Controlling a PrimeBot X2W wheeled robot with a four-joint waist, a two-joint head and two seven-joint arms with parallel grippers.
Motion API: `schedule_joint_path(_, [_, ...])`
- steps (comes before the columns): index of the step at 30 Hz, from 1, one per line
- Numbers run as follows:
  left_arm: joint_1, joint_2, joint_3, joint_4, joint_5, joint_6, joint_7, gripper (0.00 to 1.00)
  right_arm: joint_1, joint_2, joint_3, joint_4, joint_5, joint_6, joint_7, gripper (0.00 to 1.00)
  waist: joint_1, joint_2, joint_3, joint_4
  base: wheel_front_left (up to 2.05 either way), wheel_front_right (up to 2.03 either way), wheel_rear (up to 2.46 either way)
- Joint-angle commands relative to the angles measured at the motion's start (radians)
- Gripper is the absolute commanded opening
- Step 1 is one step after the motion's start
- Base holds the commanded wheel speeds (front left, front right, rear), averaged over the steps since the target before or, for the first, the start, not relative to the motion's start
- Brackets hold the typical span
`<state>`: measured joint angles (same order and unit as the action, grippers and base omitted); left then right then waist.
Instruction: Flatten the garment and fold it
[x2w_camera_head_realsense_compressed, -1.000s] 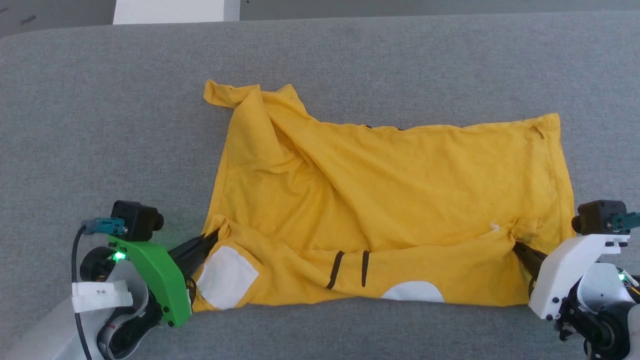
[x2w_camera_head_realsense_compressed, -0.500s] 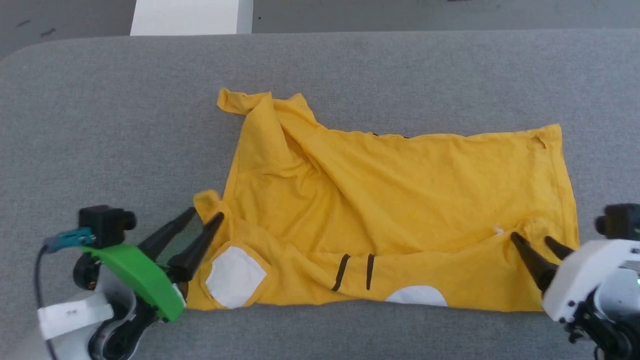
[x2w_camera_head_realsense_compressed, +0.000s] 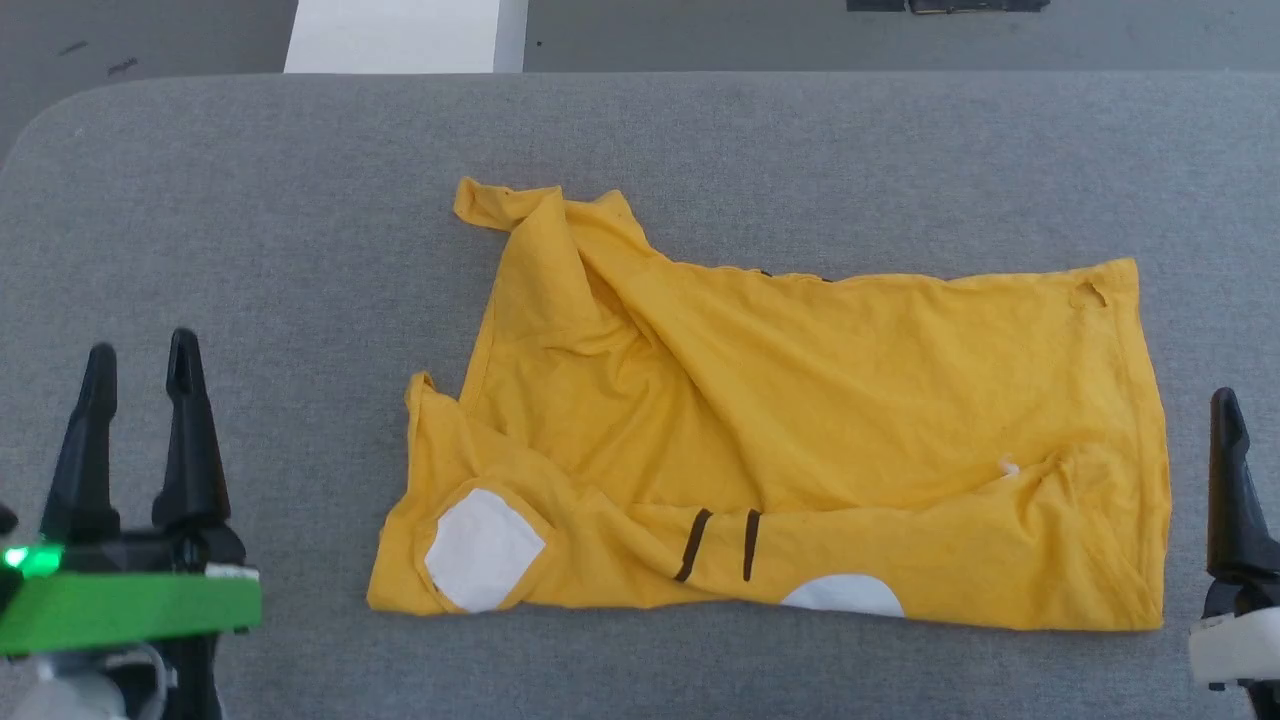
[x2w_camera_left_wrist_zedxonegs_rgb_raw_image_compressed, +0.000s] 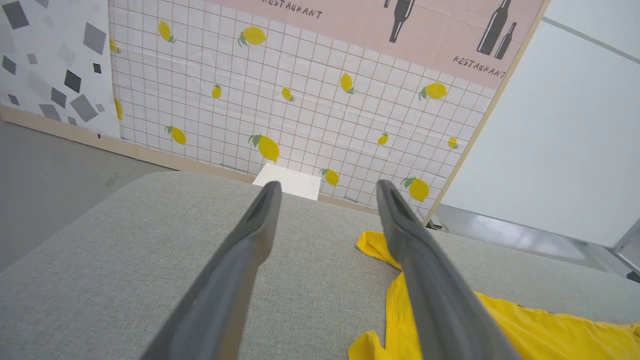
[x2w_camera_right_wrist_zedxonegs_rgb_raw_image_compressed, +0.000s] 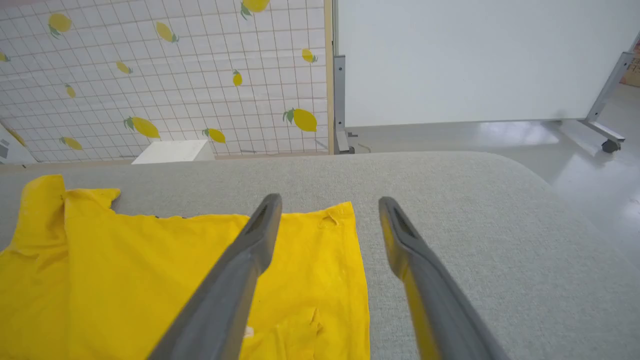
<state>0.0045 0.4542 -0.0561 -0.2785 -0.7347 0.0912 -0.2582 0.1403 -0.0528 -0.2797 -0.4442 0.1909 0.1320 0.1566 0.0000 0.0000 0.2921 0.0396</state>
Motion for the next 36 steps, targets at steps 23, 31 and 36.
schedule_joint_path(23, [0.174, -0.218, 0.067, 0.096, 0.339, -0.221, 0.11, 1.0, 0.052, 0.003, 0.012, 0.316, -0.091, -0.001, -0.363, 1.0, 0.0, 0.0, -0.072, 0.035, 0.0, 0.0, 0.0])
schedule_joint_path(31, [0.084, -0.028, -0.105, 0.08, 0.167, -0.222, 0.484, 1.0, 0.053, 0.003, 0.028, 0.325, -0.098, -0.001, -0.333, 1.0, 0.0, 0.0, -0.075, 0.062, 0.0, 0.0, 0.0])
schedule_joint_path(36, [-0.004, -0.04, -0.161, 0.143, 0.077, -0.222, 0.619, 1.0, 0.046, 0.003, 0.043, 0.332, -0.1, -0.001, -0.318, 1.0, 0.0, 0.0, -0.078, 0.068, 0.0, 0.0, 0.0])
